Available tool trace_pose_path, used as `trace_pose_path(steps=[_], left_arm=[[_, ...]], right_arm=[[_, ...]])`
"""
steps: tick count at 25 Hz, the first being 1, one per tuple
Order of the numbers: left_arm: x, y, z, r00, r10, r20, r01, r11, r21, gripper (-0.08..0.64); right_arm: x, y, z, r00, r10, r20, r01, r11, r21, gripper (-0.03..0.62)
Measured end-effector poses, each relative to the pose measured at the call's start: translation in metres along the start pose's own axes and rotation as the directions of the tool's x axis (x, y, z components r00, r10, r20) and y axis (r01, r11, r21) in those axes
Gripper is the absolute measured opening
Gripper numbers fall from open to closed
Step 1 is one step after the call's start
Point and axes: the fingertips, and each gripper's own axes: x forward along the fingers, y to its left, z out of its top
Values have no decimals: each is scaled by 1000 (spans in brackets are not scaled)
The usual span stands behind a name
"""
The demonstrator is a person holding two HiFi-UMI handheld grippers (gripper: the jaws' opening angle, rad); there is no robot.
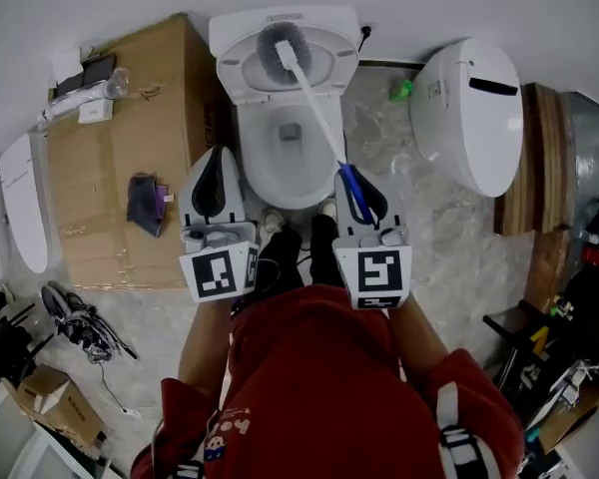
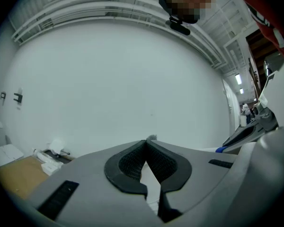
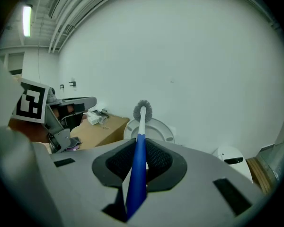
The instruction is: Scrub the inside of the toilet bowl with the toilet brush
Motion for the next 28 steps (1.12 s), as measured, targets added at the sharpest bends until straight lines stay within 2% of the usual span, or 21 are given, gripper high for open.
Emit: trace_pose_path(steps=[5, 10, 16, 21, 28], left_arm=[[6, -4, -40, 1000, 5, -22, -6, 999, -42, 12], [10, -10, -92, 998, 1, -64, -3, 1000, -28, 12], [11, -18, -154, 995, -8, -104, 1, 998, -68, 12], [13, -24, -209, 991, -15, -131, 4, 996, -84, 12], [26, -41, -283, 984, -68, -162, 49, 992, -120, 12]], right_arm=[[12, -10, -34, 998, 15, -60, -16, 1000, -12, 60], [26, -6, -95, 985, 56, -164, -60, 998, -24, 60], [54, 4, -175, 952, 87, -293, -103, 994, -39, 60], [80, 5, -228, 935, 87, -345, -119, 990, -71, 60], [113, -1, -314, 901, 57, -430, -95, 993, -67, 60]])
